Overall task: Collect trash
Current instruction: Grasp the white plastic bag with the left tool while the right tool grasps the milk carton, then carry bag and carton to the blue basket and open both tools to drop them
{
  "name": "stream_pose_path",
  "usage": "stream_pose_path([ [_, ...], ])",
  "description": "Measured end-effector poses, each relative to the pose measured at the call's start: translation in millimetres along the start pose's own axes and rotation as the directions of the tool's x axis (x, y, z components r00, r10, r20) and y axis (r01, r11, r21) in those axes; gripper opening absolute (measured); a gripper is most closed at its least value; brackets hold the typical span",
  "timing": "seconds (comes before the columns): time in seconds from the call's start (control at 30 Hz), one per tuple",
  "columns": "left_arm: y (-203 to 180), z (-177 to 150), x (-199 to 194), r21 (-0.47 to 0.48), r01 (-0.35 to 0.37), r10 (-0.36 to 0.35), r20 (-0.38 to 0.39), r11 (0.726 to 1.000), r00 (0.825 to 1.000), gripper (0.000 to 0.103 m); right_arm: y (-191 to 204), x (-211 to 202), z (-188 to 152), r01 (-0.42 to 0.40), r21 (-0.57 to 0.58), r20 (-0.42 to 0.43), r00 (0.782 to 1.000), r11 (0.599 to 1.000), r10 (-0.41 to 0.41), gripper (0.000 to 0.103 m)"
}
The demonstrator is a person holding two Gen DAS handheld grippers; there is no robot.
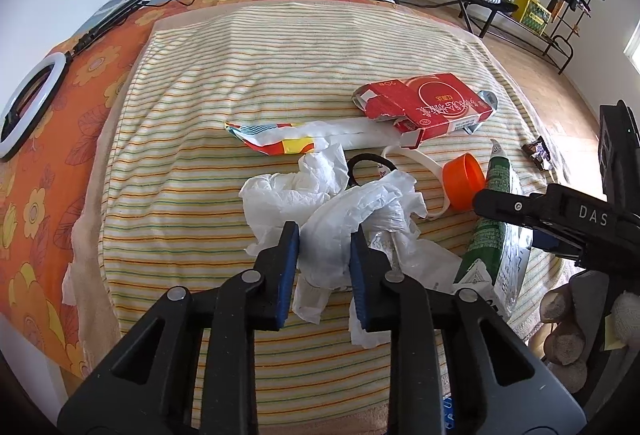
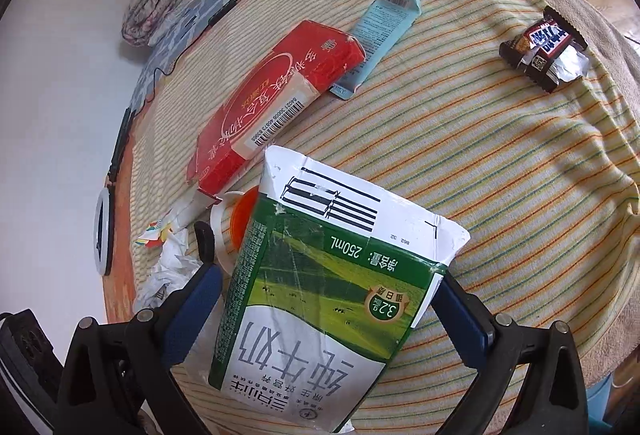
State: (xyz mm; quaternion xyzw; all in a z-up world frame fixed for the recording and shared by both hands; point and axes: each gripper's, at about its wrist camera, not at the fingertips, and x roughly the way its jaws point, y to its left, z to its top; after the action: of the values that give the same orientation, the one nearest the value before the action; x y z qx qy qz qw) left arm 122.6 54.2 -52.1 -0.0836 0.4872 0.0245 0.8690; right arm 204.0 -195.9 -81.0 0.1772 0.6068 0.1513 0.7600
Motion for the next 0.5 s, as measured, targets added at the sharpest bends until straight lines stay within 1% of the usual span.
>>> stream_pose_path([
  [0.07,2,0,-2,-0.007,0.004,-0.004,0.002,1.000,1.000,0.024,-2,-2,0,0.000,-0.013,0.002,1.000,1.000,0.000,0.101],
  [0.1,3,0,-3,-0.010,0.003,-0.003,0.005,1.000,1.000,0.024,-5,-4,0,-0.003,-0.008,0.006,1.000,1.000,0.003,0.098],
  [0.17,3,-1,-5,-0.009,0.001,-0.001,0.014,1.000,1.000,0.022,-10,-8,0,-0.011,0.007,0.017,1.000,1.000,0.011,0.092],
  [0.23,3,-1,-9,-0.006,0.003,-0.002,0.024,1.000,1.000,0.022,-17,-13,-2,-0.027,0.019,0.030,0.999,0.999,0.027,0.081],
  [0.27,4,-1,-11,-0.005,0.000,0.000,0.029,1.000,1.000,0.021,-19,-15,-1,-0.036,0.021,0.034,0.999,0.999,0.036,0.078],
  [0.37,6,0,-18,-0.014,0.005,-0.005,0.048,1.000,0.999,0.021,-23,-18,-3,-0.053,0.006,0.042,0.998,0.999,0.053,0.078],
  [0.5,13,1,-32,-0.041,0.035,-0.032,0.072,0.999,0.997,0.021,-31,-27,-9,-0.065,-0.009,0.054,0.996,0.998,0.065,0.078],
])
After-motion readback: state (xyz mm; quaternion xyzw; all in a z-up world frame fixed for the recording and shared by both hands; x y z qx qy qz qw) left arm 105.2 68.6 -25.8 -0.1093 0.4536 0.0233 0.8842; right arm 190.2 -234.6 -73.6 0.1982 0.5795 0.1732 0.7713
